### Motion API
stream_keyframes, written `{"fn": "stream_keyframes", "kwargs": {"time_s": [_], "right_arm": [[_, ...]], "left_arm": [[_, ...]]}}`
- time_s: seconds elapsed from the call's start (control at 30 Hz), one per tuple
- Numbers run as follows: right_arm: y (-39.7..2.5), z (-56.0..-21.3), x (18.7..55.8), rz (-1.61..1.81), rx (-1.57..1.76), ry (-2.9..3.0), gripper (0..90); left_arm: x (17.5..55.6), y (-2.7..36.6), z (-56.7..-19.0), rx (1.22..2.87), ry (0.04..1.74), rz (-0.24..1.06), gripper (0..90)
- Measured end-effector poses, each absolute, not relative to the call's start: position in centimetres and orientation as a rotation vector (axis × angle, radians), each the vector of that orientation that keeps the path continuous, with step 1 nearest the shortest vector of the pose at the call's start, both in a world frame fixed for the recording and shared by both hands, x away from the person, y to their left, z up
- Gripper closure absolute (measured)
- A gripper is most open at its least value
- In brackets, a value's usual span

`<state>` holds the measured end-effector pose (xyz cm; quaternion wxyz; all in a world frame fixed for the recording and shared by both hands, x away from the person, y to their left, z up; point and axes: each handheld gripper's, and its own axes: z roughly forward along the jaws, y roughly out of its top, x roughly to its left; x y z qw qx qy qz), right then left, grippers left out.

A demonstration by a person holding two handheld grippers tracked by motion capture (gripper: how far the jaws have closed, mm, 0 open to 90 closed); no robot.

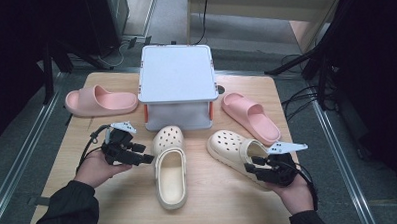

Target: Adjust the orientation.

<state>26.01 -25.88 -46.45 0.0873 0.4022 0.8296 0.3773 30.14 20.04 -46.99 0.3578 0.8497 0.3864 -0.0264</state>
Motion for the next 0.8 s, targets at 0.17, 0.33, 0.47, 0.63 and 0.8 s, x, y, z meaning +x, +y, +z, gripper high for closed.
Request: {"fn": "stream_keyframes", "kwargs": {"time_s": [0.17,0.33,0.47,0.63,0.8], "right_arm": [[-25.8,-47.3,27.2,1.084,1.222,2.493,60.0],[-25.1,-48.2,28.2,1.030,1.195,2.556,69.2],[-24.6,-48.4,28.8,1.003,1.187,2.590,76.3],[-23.5,-47.3,28.7,1.029,1.167,2.568,78.4],[-22.0,-46.2,28.6,1.028,1.197,2.526,78.5]], "left_arm": [[30.2,20.1,-47.0,2.192,1.002,-0.065,38.7],[30.2,20.2,-47.1,2.184,1.004,-0.068,38.7],[30.2,20.3,-47.1,2.183,1.009,-0.072,38.8],[30.2,20.4,-46.9,2.182,1.005,-0.060,39.1],[30.2,20.4,-46.8,2.178,1.007,-0.052,39.6]]}}
